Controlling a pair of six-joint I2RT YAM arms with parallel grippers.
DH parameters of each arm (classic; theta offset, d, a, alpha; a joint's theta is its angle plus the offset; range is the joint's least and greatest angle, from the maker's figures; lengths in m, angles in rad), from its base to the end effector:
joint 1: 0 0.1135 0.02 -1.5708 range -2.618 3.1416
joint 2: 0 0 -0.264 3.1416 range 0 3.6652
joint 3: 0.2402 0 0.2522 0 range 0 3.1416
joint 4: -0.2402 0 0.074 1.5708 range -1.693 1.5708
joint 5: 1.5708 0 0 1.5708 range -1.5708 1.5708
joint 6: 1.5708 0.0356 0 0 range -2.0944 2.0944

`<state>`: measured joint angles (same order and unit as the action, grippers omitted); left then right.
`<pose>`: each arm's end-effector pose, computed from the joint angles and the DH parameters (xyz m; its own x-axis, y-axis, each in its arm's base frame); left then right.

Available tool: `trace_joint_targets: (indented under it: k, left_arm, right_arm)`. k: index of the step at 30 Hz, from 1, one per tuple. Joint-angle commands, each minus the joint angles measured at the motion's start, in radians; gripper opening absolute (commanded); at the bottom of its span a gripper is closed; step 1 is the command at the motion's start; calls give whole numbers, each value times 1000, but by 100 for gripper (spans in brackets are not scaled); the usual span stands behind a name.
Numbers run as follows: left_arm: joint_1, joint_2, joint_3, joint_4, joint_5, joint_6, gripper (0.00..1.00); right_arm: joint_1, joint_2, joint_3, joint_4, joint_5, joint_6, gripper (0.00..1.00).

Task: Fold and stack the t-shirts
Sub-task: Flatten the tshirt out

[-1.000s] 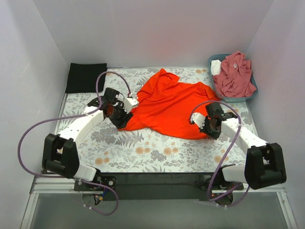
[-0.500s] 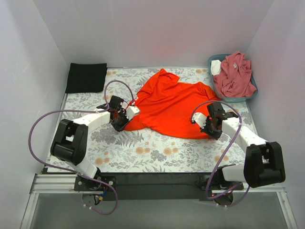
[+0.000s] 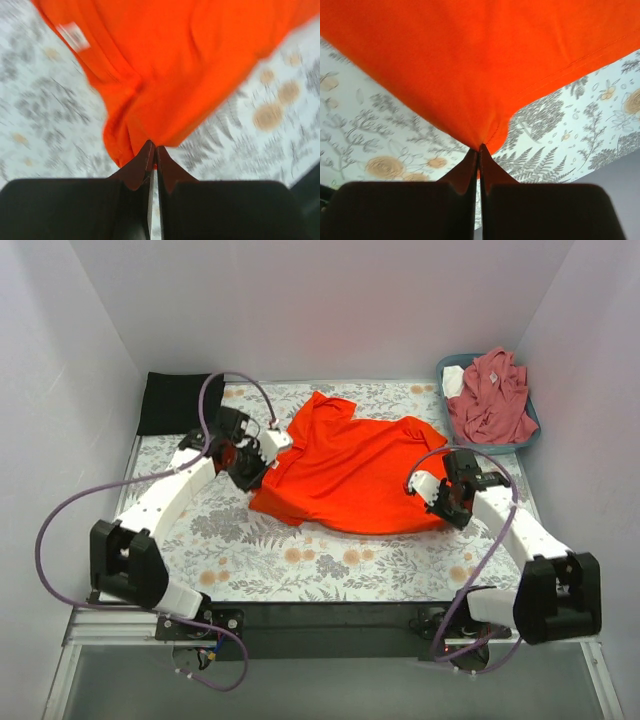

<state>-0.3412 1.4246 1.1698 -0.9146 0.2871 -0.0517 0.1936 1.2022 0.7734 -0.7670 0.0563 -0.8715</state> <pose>0.2567 -0.1018 0.2715 -0.8883 0.2628 -0.3767 0.3798 0.8815 -0.2805 0.2091 0.0390 0.2106 -0.4562 -0.8681 -0.1957 -0.8094 0.4962 -0.3140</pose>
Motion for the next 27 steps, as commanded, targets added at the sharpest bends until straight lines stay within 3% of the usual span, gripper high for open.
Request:
trace_joint_targets:
  k: [1, 3, 4, 5, 6, 7, 8, 9, 12, 19, 27]
  left_arm:
    - [40, 202, 205, 52, 31, -74, 0]
    - [91, 411, 313, 120, 12, -129, 1]
    - [106, 492, 389, 115, 17, -149, 7]
    - [119, 558, 525, 111, 20, -196, 21]
    - [131, 667, 601, 86, 20, -212, 25]
    - [137, 700, 658, 70, 30, -227, 30]
    - [145, 723, 729, 56, 44, -249, 44]
    - [146, 714, 738, 42, 61, -250, 49]
    - [151, 595, 630, 80, 74, -255, 55]
    - [179, 366, 280, 117, 127, -353, 55]
    - [183, 399, 202, 114, 165, -413, 57]
  right_arm:
    - [-46, 138, 134, 41, -30, -38, 1]
    - [-71, 222, 232, 63, -42, -31, 1]
    - [-72, 303, 263, 61, -41, -23, 1]
    - [-74, 339, 289, 63, -39, -20, 1]
    - [-72, 394, 311, 66, -39, -17, 1]
    - [-74, 416, 343, 67, -38, -15, 1]
    - [-74, 434, 354, 66, -32, -14, 1]
    - [-75, 459, 363, 66, -30, -12, 1]
    - [-75, 465, 363, 67, -35, -11, 1]
    - [-74, 441, 317, 75, -49, 5, 1]
    - [-75, 418, 293, 77, -47, -1, 1]
